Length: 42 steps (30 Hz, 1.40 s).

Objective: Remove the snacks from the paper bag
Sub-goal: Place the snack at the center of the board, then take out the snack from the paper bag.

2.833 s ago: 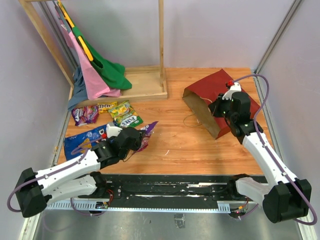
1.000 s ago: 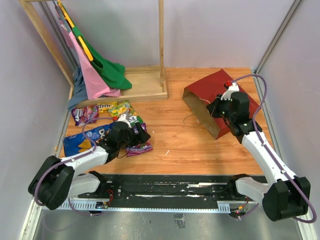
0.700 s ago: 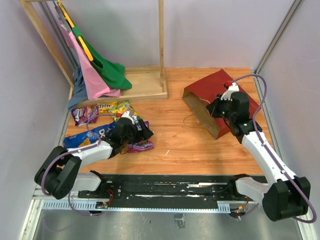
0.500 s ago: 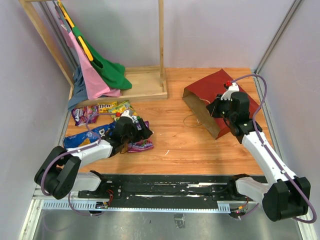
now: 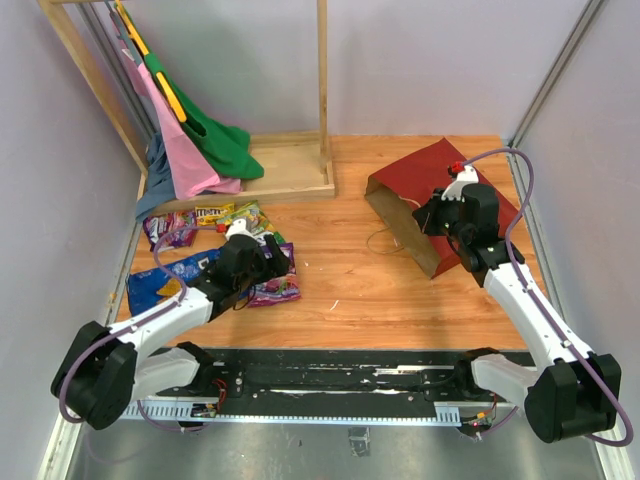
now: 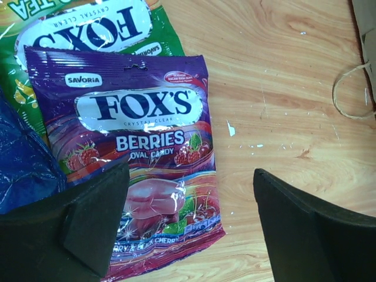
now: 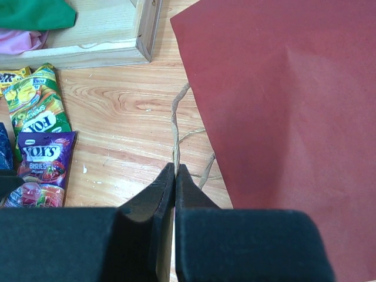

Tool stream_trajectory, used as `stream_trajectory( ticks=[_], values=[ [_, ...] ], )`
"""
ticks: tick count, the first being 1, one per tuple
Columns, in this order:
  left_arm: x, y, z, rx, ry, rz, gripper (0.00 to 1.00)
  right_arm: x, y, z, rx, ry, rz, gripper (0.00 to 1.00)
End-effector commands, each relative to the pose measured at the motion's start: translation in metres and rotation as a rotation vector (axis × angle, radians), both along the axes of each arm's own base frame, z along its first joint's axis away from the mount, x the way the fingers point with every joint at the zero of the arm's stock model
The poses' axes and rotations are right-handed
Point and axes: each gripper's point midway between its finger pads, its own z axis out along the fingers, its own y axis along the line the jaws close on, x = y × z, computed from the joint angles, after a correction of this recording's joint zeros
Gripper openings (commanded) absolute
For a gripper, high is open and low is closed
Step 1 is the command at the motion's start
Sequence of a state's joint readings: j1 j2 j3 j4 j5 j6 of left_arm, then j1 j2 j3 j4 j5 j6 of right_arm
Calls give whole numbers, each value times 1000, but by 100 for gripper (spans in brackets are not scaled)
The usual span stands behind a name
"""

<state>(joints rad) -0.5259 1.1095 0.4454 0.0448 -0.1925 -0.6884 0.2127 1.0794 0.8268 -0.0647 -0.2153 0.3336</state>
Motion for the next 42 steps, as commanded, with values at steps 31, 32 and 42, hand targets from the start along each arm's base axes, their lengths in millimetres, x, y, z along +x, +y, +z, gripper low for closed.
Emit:
stream_trajectory(
  ticks=[31, 32, 42],
  values=[
    [54, -223, 87, -509, -113, -527, 98, 7, 1, 3, 19, -14, 5, 1],
    [55, -233, 85, -536, -100, -548, 96, 7, 1, 3, 19, -15, 3, 1],
    [85, -318, 29, -577, 0, -576, 87, 11, 0, -2, 17, 0, -6, 1]
  ],
)
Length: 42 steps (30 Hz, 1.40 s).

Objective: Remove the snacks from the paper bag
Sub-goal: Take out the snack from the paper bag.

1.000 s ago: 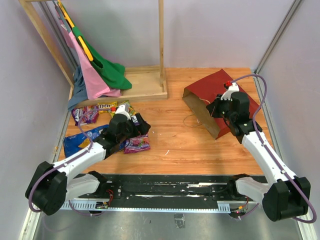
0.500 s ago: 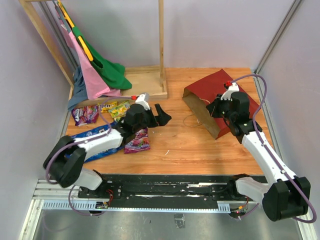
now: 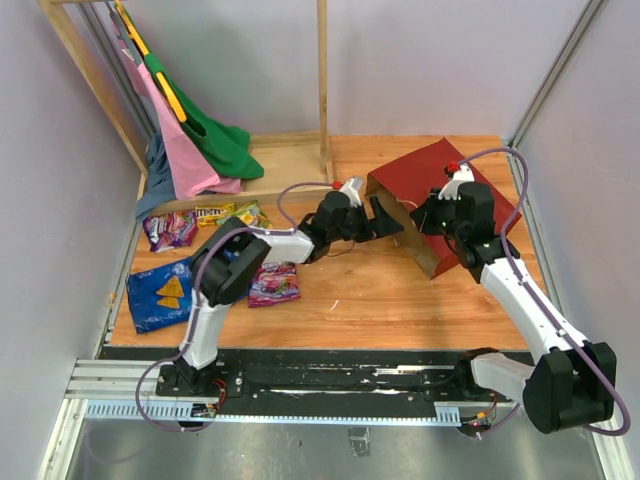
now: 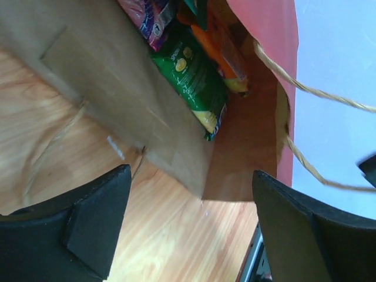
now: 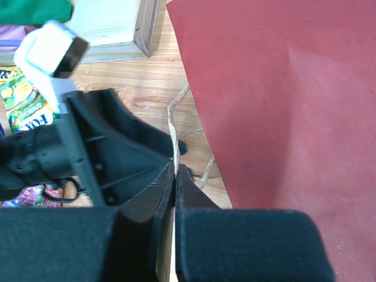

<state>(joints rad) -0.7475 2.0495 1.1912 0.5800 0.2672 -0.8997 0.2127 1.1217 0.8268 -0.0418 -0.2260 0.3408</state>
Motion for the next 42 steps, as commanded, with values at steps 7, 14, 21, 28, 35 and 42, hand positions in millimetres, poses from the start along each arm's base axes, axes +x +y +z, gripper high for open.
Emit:
stream_trajectory(
  ticks=[7, 14, 21, 28, 35, 42],
  values=[
    [8, -76, -25, -137, 42, -101, 80, 4, -5, 6, 3, -28, -19, 1],
    [9, -98, -33, -258, 60, -87, 70, 3, -7, 8, -2, -36, -25, 1],
    [20, -118, -55, -229, 121, 3, 68, 0, -8, 13, 1, -52, -33, 1],
    [26, -140, -96, -103, 207, 121, 68, -4, -11, 19, 1, -70, -40, 1],
    [29, -143, -119, 22, 223, 226, 66, -7, -15, 26, -8, -91, -55, 1],
    [39, -139, -112, 32, 210, 341, 66, -9, -15, 28, -5, -97, -55, 1]
  ],
)
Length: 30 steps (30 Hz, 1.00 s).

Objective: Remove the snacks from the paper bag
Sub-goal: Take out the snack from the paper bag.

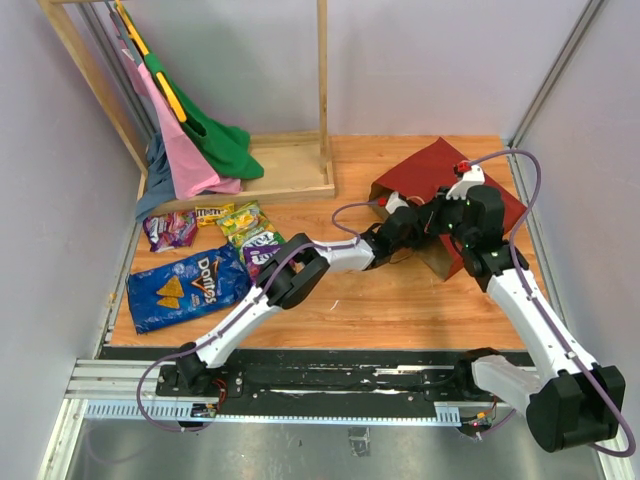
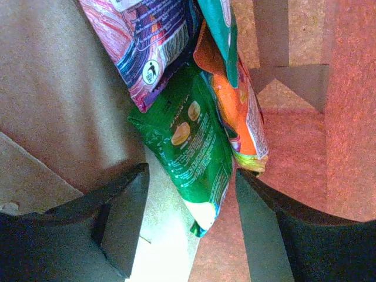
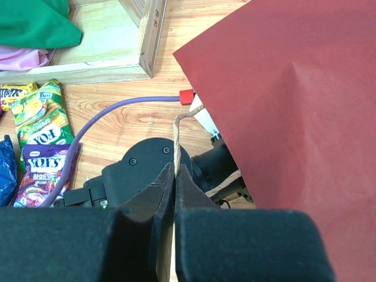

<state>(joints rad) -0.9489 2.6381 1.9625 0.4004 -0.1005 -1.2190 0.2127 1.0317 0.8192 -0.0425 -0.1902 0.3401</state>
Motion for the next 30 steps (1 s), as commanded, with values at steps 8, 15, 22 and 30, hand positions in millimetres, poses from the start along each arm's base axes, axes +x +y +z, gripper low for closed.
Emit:
stream_trajectory(
  ticks=[8, 15, 22, 30],
  values=[
    [14, -11, -38, 121, 18, 55, 61, -4, -12, 13, -7, -41, -43, 1],
    [17, -30, -46, 62, 25, 17, 22, -4, -16, 16, -21, -47, -63, 1],
    [38, -30, -24, 17, -40, 50, 1, -2, -22, 18, -26, -52, -98, 1],
    [75, -21, 14, -199, -115, 117, 0, 2, -22, 17, -17, -48, -106, 1]
  ],
)
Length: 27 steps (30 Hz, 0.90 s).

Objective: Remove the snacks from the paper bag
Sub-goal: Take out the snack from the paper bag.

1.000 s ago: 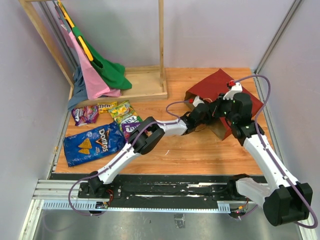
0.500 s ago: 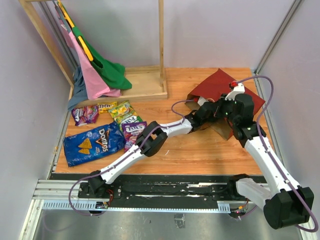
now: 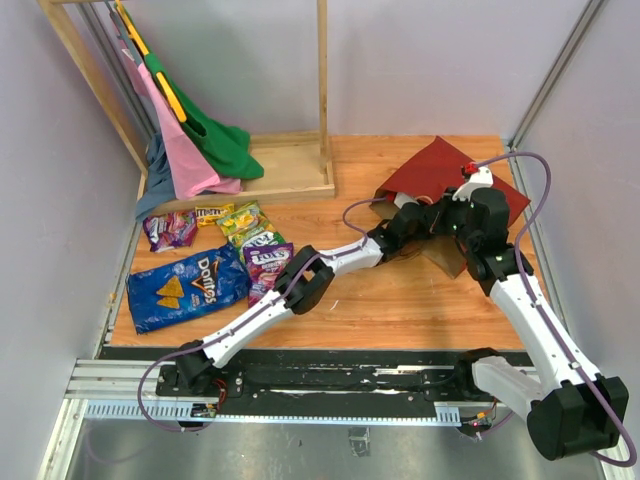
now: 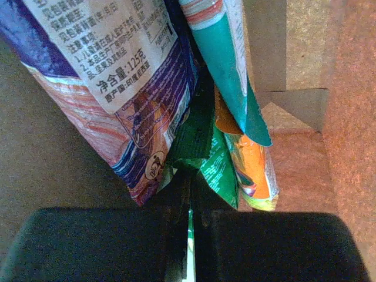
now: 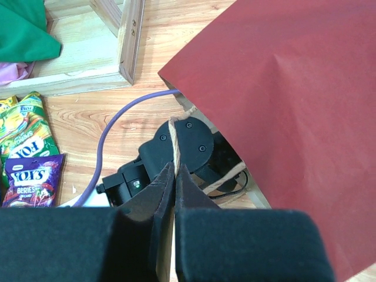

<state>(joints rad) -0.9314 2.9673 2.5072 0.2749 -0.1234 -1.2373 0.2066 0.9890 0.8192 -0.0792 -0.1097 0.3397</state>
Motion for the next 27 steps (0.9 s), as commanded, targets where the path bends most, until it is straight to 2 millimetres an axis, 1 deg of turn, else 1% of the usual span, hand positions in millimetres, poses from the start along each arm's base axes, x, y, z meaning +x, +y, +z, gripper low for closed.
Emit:
stream_trajectory(
  ticks=[1, 4, 5, 6, 7, 8, 10, 13, 15, 16, 17, 18, 20, 22, 23, 27],
  values=[
    [33, 14, 26, -125, -81, 80, 1, 5, -5, 12, 6, -38, -25, 1],
    [31, 17, 37, -140, -110, 42, 0, 5, -6, 16, 5, -45, -29, 1],
    [27, 19, 40, -134, -121, 26, 1, 5, -7, 17, 3, -48, -32, 1],
    [23, 21, 47, -135, -139, 10, 1, 4, -8, 19, 3, -52, -36, 1],
    [18, 24, 49, -126, -155, -9, 1, 4, -8, 21, 3, -57, -40, 1],
    [11, 30, 69, -144, -193, -22, 0, 4, -9, 22, 3, -60, -42, 1],
    [-3, 43, 85, -157, -245, -42, 1, 3, -10, 23, -2, -64, -42, 1],
    [-29, 60, 115, -186, -327, -94, 1, 3, -12, 24, -6, -68, -52, 1],
    [-49, 72, 128, -202, -364, -136, 1, 5, -12, 23, -9, -66, -53, 1],
    [-57, 78, 141, -215, -403, -149, 0, 5, -12, 23, -1, -64, -54, 1],
    [-64, 86, 145, -200, -430, -152, 0, 5, -10, 22, 18, -56, -39, 1],
    [-70, 97, 139, -165, -425, -147, 0, 5, -6, 23, 31, -58, -18, 1],
    [-74, 119, 145, -127, -451, -101, 1, 5, -5, 25, 41, -62, -16, 1],
    [-79, 138, 157, -105, -489, -78, 0, 4, -7, 26, 39, -70, -24, 1],
    [-82, 145, 160, -87, -503, -78, 0, 3, -8, 26, 38, -75, -26, 1],
    [-99, 166, 182, -42, -541, -89, 1, 1, -10, 27, 29, -80, -28, 1]
  ],
)
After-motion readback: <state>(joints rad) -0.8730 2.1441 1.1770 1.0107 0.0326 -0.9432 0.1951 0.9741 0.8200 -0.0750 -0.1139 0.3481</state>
